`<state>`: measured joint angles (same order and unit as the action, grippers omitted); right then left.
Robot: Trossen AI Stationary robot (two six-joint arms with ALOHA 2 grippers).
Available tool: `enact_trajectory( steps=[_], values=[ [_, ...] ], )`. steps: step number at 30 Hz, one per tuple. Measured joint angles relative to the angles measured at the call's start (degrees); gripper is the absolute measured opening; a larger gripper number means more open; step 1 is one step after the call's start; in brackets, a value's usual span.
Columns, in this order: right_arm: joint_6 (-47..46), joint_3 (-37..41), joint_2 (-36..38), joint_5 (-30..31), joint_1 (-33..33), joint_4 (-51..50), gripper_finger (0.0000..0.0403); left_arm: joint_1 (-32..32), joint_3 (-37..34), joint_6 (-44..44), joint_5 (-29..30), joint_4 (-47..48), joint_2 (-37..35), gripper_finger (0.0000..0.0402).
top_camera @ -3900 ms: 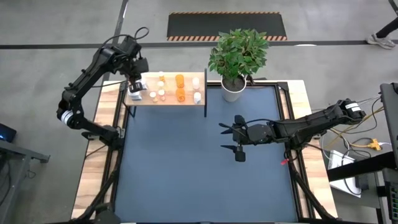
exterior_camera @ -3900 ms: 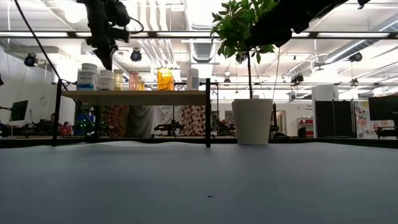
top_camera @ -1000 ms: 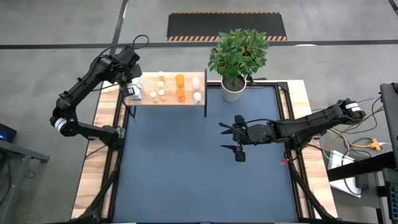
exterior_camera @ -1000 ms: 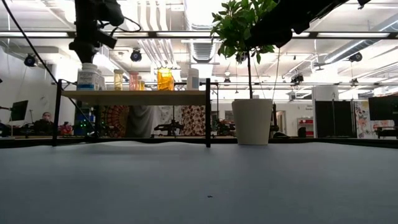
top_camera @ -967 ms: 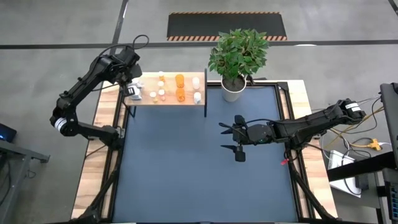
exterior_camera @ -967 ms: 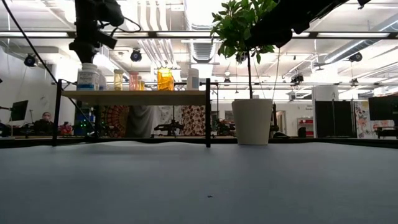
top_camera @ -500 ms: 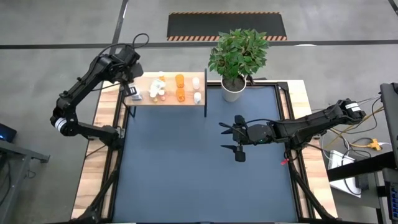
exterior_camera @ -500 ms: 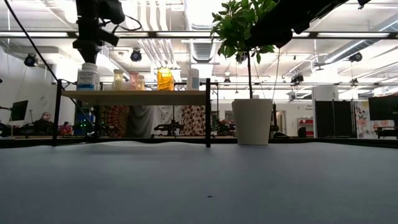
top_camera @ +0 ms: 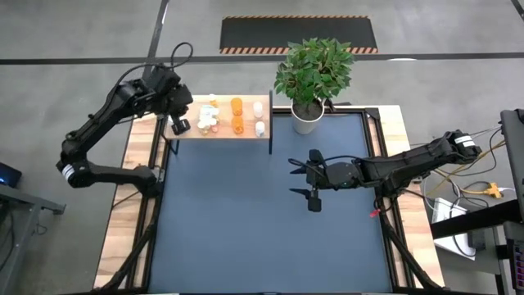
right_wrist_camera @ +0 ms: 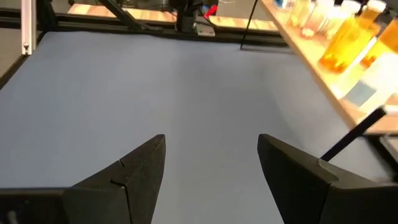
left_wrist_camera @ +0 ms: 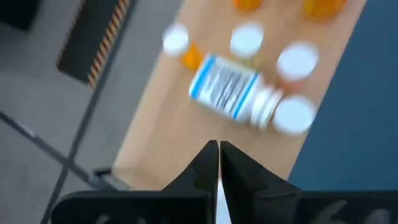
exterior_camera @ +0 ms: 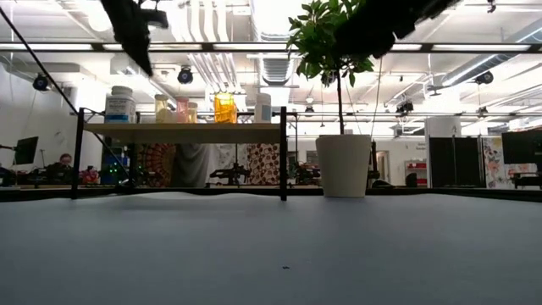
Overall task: Pick and place medicine bottles onto shelf by color
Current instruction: Put the white pill bottle on the shelf
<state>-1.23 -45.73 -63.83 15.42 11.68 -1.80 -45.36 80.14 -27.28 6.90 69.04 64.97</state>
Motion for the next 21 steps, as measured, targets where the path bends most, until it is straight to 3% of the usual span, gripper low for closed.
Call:
enact_trajectory(
  steps=[4, 10, 21],
  values=[
    [2.3, -4.5, 0.0, -0.4, -0.3, -5.1, 0.0244, 4.8, -1.3, 3.7, -0.9, -4.9, -2.6, 0.0000],
    [3.8, -10.3, 0.0, -0.4, -0.3, -14.3, 0.0244, 6.6, -4.5, 18.4, -0.9, -11.0, -1.1, 0.0000],
    [2.3, -9.8, 0.0, -0.4, -0.2, -17.2, 0.0244, 3.8, -5.1, 18.9, -0.5, -11.5, 10.8, 0.0000]
  ],
)
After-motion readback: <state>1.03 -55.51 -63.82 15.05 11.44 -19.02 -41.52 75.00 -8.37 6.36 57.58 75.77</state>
